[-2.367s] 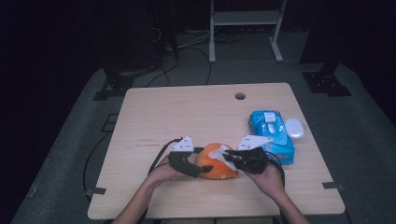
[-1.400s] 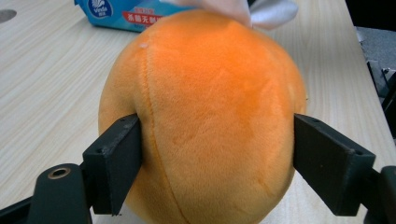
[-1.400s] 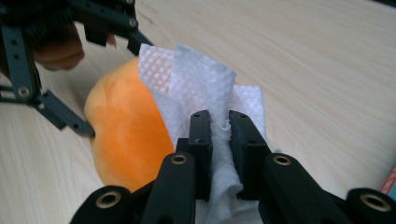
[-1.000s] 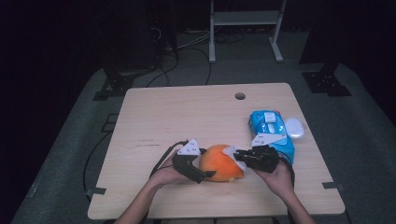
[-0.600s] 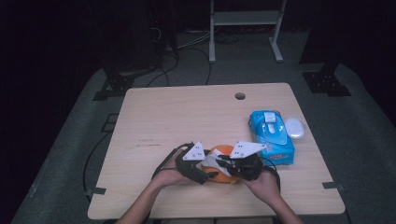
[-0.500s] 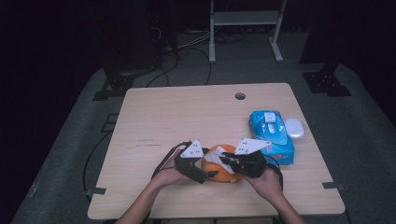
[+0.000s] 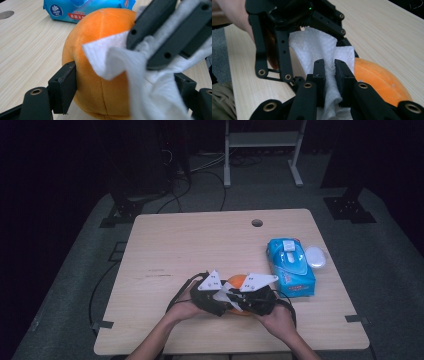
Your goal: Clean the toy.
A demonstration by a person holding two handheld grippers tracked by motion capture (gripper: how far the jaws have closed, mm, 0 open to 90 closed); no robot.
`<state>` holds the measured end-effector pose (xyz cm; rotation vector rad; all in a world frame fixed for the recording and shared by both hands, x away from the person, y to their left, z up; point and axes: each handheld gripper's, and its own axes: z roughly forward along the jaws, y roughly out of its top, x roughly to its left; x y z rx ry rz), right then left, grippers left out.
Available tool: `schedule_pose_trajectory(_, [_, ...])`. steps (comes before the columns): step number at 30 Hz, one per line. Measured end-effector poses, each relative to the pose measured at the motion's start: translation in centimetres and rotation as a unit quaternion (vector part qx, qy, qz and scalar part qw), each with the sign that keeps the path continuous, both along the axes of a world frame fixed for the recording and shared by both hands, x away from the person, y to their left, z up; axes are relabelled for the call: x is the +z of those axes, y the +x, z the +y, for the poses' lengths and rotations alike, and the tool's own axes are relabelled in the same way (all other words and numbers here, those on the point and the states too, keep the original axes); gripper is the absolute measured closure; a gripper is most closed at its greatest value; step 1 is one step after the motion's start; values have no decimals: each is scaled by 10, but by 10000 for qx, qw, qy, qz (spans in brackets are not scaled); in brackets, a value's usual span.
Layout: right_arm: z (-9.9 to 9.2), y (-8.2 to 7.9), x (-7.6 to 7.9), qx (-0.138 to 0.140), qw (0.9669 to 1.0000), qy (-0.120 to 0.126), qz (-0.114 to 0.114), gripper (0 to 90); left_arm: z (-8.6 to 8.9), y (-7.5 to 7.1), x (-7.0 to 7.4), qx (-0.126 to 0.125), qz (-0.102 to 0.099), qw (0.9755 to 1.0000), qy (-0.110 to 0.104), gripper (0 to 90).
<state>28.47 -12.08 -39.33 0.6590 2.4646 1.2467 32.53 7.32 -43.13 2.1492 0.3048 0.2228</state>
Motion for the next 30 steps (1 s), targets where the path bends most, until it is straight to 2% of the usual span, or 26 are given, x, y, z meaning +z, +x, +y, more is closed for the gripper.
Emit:
schedule_pose_trajectory(2, [-5, 4, 2, -70, 10000, 36, -36, 791, -1, 0, -2, -14, -46, 10000, -4, 227])
schedule_pose_trajectory(5, [-20, 10, 8, -382, 9991, -5, -207, 790, -1, -1, -5, -18, -60, 10000, 36, 223])
schedule_pose_trajectory(7, [-34, 16, 5, -497, 9987, 62, -43, 790, 1, 1, -6, -21, -29, 10000, -12, 206])
schedule_pose_trajectory(9, [-44, 18, 0, -575, 9982, 136, 73, 790, 2, 3, -6, 16, 183, 9996, -214, 161])
schedule_pose_trajectory(11, [-48, 16, -1, -597, 9980, 172, 129, 790, 3, 5, -6, 66, 433, 9981, -438, 135])
schedule_pose_trajectory(12, [-46, 14, 0, -563, 9982, 156, 102, 790, 3, 6, -6, 96, 497, 9977, -452, 135])
schedule_pose_trajectory(15, [-32, 5, 1, -226, 9995, 202, 120, 789, 2, 4, -6, 43, 369, 9986, -379, 175])
schedule_pose_trajectory(16, [-21, 1, 0, -57, 9999, 131, 95, 789, 1, 3, -6, 38, 342, 9987, -381, 190])
schedule_pose_trajectory(17, [-15, -1, -1, 33, 10000, 61, 67, 789, 0, 1, -5, -27, 240, 9993, -292, 196])
schedule_pose_trajectory(18, [-5, -5, -2, 75, 9999, -71, -14, 789, 0, 0, -5, -49, 171, 9995, -269, 206])
schedule_pose_trajectory(20, [0, -4, 0, 68, 9998, -158, -118, 790, 1, 0, -5, -68, 129, 9996, -238, 218])
schedule_pose_trajectory(23, [-11, 4, 4, -123, 9998, -25, -158, 790, 1, -1, -7, -127, 16, 9998, -137, 225])
schedule_pose_trajectory(26, [-29, 13, 5, -425, 9991, 27, -56, 790, 3, 1, -9, -127, 50, 9998, -176, 224])
schedule_pose_trajectory(29, [-45, 18, 2, -617, 9980, 6, 112, 790, 4, 3, -9, -68, 191, 9993, -298, 180])
schedule_pose_trajectory(30, [-48, 19, 1, -633, 9979, -2, 161, 790, 4, 5, -8, 19, 352, 9985, -412, 150])
